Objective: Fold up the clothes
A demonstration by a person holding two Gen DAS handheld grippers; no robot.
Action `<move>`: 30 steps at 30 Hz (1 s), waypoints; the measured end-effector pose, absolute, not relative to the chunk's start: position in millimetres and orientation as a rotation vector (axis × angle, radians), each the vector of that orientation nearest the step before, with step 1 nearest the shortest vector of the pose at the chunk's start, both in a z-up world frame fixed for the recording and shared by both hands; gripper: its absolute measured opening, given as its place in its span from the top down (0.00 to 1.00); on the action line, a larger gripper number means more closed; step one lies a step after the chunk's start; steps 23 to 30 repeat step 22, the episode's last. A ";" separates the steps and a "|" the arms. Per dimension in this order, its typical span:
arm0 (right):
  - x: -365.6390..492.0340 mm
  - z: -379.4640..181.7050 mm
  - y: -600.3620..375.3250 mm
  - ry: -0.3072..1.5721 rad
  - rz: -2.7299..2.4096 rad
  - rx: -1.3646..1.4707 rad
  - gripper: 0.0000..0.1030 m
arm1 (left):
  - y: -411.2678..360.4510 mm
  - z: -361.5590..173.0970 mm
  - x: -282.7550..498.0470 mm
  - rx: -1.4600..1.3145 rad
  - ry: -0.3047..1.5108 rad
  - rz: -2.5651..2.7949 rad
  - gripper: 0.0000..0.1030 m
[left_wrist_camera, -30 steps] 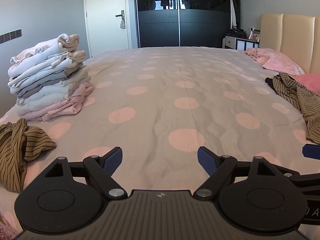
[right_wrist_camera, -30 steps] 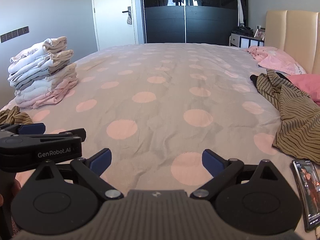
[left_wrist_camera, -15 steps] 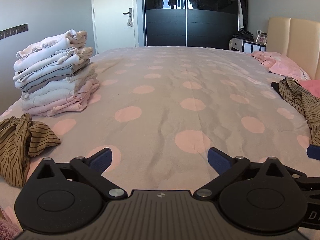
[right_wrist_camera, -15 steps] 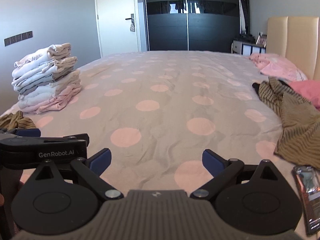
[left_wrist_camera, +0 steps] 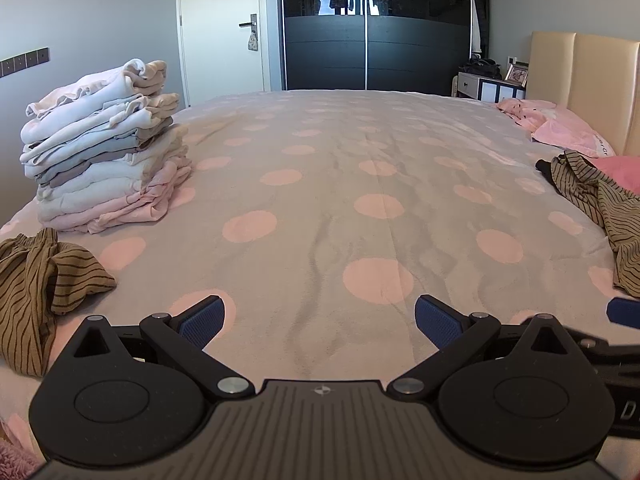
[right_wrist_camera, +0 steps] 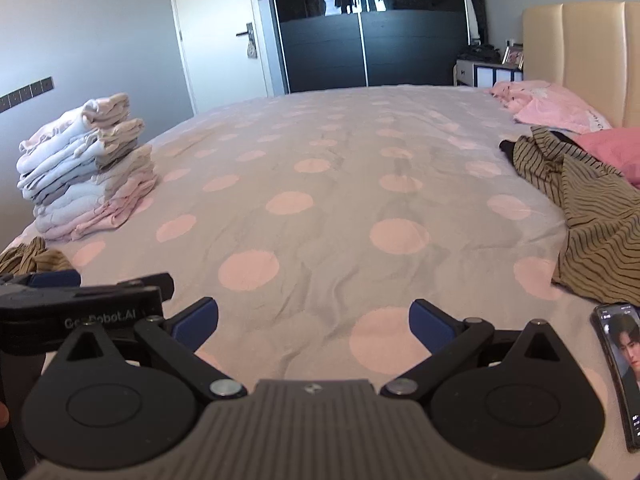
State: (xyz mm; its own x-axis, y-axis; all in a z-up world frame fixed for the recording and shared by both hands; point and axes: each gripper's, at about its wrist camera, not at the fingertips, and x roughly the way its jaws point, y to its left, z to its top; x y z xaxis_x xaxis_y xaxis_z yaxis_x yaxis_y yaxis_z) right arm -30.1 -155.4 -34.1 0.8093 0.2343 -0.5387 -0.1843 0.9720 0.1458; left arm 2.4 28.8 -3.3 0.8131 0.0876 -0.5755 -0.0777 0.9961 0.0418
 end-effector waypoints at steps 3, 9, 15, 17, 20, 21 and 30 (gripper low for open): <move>-29.0 -32.7 -156.2 0.596 0.230 0.088 0.01 | 28.3 -3.2 2.7 0.021 0.619 0.086 0.00; -30.1 -31.4 -156.4 0.596 0.204 0.071 0.01 | 25.0 -2.0 0.3 0.030 0.613 0.100 0.00; -35.4 -28.5 -152.8 0.543 0.194 0.025 0.01 | 24.0 -1.2 -1.1 0.023 0.615 0.107 0.01; -36.2 -28.2 -152.8 0.539 0.194 0.017 0.01 | 23.5 -0.9 -1.5 0.032 0.612 0.108 0.01; -36.0 -28.4 -153.7 0.544 0.193 0.021 0.01 | 23.6 -0.4 -2.7 0.040 0.601 0.104 0.01; -36.1 -28.4 -154.1 0.546 0.192 0.023 0.01 | 24.2 -0.2 -3.0 0.038 0.599 0.103 0.01; -36.2 -28.3 -154.3 0.546 0.192 0.023 0.01 | 24.8 -0.1 -3.2 0.036 0.598 0.101 0.01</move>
